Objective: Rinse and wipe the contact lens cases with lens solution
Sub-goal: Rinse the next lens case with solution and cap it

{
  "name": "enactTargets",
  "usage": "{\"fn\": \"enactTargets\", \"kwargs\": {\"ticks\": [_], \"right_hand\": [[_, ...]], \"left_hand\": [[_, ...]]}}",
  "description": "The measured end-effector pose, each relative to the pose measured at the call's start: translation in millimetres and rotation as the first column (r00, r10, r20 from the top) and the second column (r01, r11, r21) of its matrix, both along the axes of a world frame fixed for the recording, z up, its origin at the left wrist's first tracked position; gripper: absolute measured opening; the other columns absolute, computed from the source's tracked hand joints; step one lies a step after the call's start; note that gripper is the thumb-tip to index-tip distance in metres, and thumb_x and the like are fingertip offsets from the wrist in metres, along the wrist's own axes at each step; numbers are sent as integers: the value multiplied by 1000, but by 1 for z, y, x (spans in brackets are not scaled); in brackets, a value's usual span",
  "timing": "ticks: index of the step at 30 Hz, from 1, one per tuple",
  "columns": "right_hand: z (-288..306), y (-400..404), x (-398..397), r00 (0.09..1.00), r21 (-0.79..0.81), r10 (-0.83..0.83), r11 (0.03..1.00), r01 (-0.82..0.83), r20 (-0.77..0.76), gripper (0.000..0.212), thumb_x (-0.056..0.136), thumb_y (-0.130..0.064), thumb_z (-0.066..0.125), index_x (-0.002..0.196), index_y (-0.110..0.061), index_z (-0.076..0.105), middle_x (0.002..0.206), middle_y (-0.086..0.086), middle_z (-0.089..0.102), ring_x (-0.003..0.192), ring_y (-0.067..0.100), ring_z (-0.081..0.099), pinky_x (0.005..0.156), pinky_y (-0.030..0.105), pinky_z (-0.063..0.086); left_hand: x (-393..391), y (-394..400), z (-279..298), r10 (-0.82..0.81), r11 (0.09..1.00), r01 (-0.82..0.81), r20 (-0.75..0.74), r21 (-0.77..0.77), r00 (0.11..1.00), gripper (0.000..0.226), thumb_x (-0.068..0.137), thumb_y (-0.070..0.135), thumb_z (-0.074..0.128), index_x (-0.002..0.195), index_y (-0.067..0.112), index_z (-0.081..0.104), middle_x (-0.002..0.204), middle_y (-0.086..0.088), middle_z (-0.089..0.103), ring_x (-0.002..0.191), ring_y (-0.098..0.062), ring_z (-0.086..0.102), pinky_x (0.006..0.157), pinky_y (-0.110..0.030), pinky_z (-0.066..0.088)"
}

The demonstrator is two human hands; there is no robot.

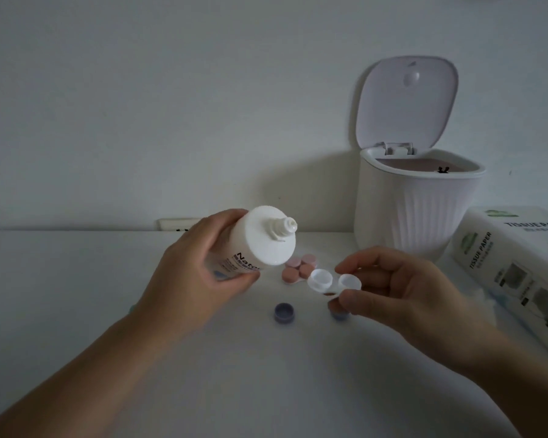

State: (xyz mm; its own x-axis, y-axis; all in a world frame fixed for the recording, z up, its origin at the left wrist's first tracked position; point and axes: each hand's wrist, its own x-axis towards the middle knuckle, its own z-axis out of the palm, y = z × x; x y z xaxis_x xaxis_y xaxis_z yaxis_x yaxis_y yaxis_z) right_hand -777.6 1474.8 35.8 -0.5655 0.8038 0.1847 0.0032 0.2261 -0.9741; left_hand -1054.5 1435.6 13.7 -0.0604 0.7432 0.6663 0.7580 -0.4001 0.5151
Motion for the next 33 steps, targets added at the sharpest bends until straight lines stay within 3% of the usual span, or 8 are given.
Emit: {"fn": "enactTargets", "kwargs": {"ticks": [7,12,17,21,26,33], "right_hand": [[4,-6,-1,997,88,-57,994,61,-46,37,59,-35,81,95,-24,78,91,3,80,84,25,77,74,19,57],[3,-7,-1,998,108,-50,993,53,-33,39,60,-41,80,98,-37,78,92,-2,80,86,22,78,76,19,58],[3,-8,-1,997,150,-81,986,79,3,30,65,-38,78,95,-37,79,88,-6,80,82,21,78,73,15,56],[3,-9,-2,994,168,-113,980,109,13,28,67,-32,78,94,-36,78,84,-7,80,78,17,77,68,11,54],[3,-9,-2,991,172,-129,978,120,39,27,77,-13,81,94,-34,78,85,-11,80,77,11,77,67,9,53],[3,-10,-2,991,146,-119,983,109,59,28,79,-14,80,95,-36,78,86,-7,80,81,12,77,70,11,53]], "left_hand": [[-2,2,-1,21,999,-15,-158,35,987,76,66,20,93,129,39,54,124,25,60,115,-2,56,92,-10,41],[-5,5,-2,34,997,-15,-241,79,970,75,67,17,91,129,36,54,128,22,58,119,-5,54,96,-12,39],[-5,7,-1,52,993,-21,-272,117,961,75,65,12,91,129,32,56,128,14,59,119,-5,51,99,-13,38],[-2,6,1,53,991,-16,-283,134,958,76,65,8,90,128,31,56,128,13,59,120,-8,52,99,-22,41],[0,4,4,83,987,-32,-317,160,945,72,63,4,87,127,24,60,129,7,60,122,-15,53,99,-29,42],[2,4,5,102,982,-39,-344,186,933,73,60,-3,87,126,18,62,128,-1,61,120,-24,55,99,-38,44]]}}
